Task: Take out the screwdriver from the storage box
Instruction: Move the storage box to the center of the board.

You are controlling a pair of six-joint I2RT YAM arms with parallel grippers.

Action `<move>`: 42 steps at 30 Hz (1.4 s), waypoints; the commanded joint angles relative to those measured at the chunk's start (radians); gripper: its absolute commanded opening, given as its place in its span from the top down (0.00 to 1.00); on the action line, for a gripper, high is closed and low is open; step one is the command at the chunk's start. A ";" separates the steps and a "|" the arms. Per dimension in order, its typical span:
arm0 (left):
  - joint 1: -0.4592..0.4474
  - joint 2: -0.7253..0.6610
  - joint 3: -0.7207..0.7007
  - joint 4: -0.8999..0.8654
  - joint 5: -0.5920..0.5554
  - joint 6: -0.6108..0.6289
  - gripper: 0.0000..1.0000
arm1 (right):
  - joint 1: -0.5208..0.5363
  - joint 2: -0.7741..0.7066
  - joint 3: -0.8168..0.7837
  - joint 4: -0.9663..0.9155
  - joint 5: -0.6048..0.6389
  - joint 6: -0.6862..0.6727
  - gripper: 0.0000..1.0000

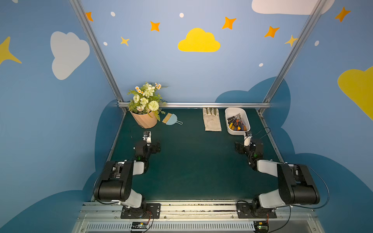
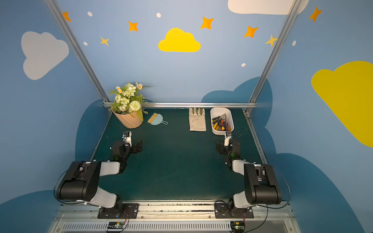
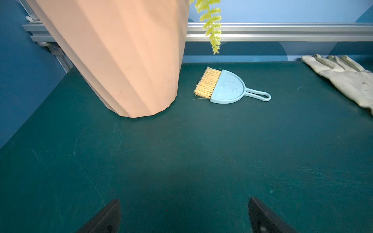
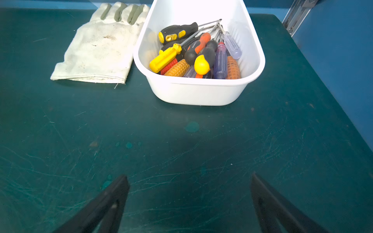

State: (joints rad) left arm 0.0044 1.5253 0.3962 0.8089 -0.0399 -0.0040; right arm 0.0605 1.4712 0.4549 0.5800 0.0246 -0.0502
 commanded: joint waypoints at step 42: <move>-0.037 -0.270 0.200 -0.411 0.043 -0.029 0.06 | 0.000 -0.145 0.190 -0.379 -0.057 0.015 0.16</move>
State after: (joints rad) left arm -0.0254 1.3117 0.5461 0.5114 0.0021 -0.0032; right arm 0.0559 1.3716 0.5884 0.3496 -0.0090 -0.0490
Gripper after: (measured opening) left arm 0.940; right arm 0.842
